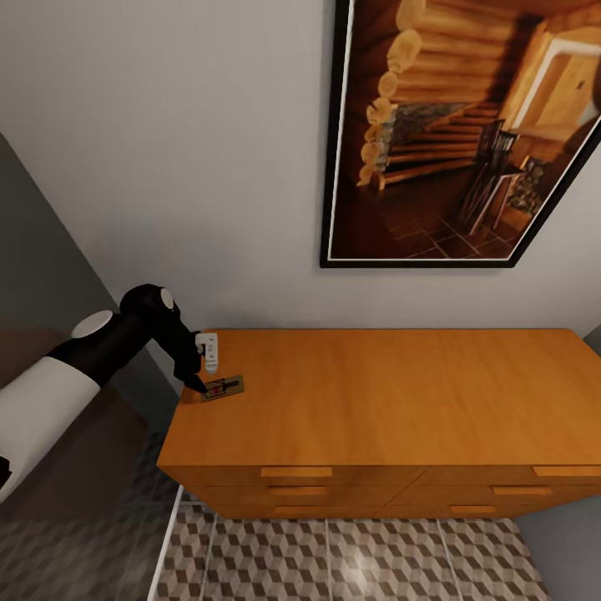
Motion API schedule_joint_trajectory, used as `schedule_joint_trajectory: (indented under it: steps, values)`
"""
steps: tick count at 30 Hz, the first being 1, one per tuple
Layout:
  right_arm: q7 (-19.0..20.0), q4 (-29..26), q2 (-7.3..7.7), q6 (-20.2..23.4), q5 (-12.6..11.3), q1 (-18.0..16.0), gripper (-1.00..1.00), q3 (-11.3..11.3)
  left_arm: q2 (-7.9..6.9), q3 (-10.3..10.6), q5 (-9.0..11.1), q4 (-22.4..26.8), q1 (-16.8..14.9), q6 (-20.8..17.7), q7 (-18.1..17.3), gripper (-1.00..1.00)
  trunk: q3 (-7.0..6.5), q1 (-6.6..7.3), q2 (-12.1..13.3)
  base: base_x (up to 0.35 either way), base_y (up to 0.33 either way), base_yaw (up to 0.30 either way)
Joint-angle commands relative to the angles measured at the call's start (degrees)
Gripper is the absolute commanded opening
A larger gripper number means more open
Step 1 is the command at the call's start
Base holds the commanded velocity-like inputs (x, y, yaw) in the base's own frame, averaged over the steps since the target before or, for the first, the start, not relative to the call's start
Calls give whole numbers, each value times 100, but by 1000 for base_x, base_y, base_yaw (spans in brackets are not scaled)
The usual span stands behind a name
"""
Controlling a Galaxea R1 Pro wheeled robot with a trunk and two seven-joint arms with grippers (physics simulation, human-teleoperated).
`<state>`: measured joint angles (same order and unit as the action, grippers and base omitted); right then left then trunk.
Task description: Take the four mousetraps from the cabinet in the bathroom and place them on the bathroom floor. Make sure all four end up on the same floor surface, and ensure that at least two of them are either under or directly next to the same bathroom sink.
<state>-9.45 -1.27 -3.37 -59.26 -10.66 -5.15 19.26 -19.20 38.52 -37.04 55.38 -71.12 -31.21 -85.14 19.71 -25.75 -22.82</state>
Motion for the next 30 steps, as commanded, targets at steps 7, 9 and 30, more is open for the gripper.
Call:
schedule_joint_trajectory:
  steps: [7, 9, 30]
  values:
    - [-4, 4, -5, -64, -49, -4, -100, 52, -4, 15, -22, 8, -8, -60, -29, 100, 10, -3, -10, 0, 0, 0]
    - [-4, 4, -6, -66, -50, -4, -100, 52, -4, 15, -22, 8, -8, -60, -29, 100, 10, -3, -10, 0, 0, 0]
    - [-4, 4, -23, -63, -50, -4, -100, 52, -4, 15, -22, 0, -8, -60, -29, 100, 138, -3, -10, 0, 0, 0]
